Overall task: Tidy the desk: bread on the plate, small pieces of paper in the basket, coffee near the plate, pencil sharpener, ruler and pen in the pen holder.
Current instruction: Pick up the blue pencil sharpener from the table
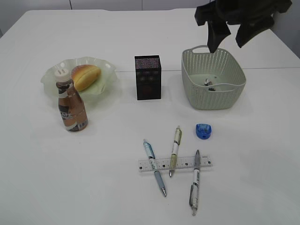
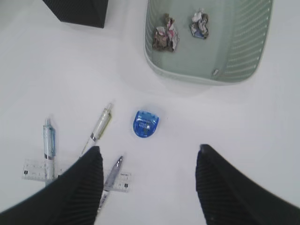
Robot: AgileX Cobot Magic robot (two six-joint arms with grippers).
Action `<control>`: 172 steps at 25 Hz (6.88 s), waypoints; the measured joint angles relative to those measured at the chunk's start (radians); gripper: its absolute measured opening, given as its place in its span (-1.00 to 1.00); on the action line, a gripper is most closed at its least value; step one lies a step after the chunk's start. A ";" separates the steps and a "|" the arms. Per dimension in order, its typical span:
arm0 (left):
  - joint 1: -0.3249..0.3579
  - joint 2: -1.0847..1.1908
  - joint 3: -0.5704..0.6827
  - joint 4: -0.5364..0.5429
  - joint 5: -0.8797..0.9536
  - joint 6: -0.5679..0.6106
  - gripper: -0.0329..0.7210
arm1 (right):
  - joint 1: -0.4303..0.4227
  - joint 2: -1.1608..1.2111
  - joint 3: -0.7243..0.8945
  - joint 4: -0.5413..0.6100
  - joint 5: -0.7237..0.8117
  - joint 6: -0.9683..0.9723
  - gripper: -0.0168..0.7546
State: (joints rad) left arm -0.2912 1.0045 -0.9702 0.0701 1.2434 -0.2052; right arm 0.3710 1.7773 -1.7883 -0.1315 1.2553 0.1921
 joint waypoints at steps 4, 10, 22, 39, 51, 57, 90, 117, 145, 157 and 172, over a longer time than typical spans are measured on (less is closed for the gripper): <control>0.000 0.000 0.000 0.000 0.000 0.000 0.10 | 0.000 -0.054 0.097 0.001 0.000 0.000 0.30; 0.000 0.000 0.000 0.000 0.000 0.000 0.10 | 0.000 -0.112 0.243 0.040 -0.004 0.002 0.30; 0.000 0.000 0.000 0.000 0.000 0.000 0.10 | 0.000 -0.127 0.308 0.089 -0.005 0.007 0.31; 0.000 0.000 0.000 0.000 0.000 0.000 0.10 | 0.000 0.122 0.308 0.109 -0.199 0.167 0.35; 0.000 0.000 0.000 -0.022 0.000 0.000 0.10 | 0.000 0.244 0.308 0.023 -0.405 0.178 0.32; 0.000 0.000 0.000 -0.035 0.000 0.000 0.10 | 0.000 0.277 0.308 -0.032 -0.448 0.282 0.32; 0.000 0.000 0.000 -0.037 0.000 0.000 0.10 | 0.000 0.358 0.308 -0.130 -0.463 0.443 0.31; 0.000 0.000 0.000 -0.037 0.000 0.000 0.10 | 0.000 0.388 0.308 -0.112 -0.453 0.445 0.31; 0.000 0.000 0.000 -0.037 0.000 0.000 0.10 | 0.000 0.389 0.308 -0.112 -0.475 0.445 0.03; 0.000 0.000 0.000 -0.037 0.000 0.000 0.10 | 0.000 0.389 0.308 -0.129 -0.475 0.445 0.06; 0.000 0.000 0.000 -0.038 0.000 0.000 0.10 | 0.000 0.389 0.308 -0.115 -0.475 0.447 0.12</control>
State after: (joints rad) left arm -0.2912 1.0045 -0.9702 0.0317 1.2434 -0.2052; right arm 0.3710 2.1664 -1.4803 -0.2461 0.7808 0.6392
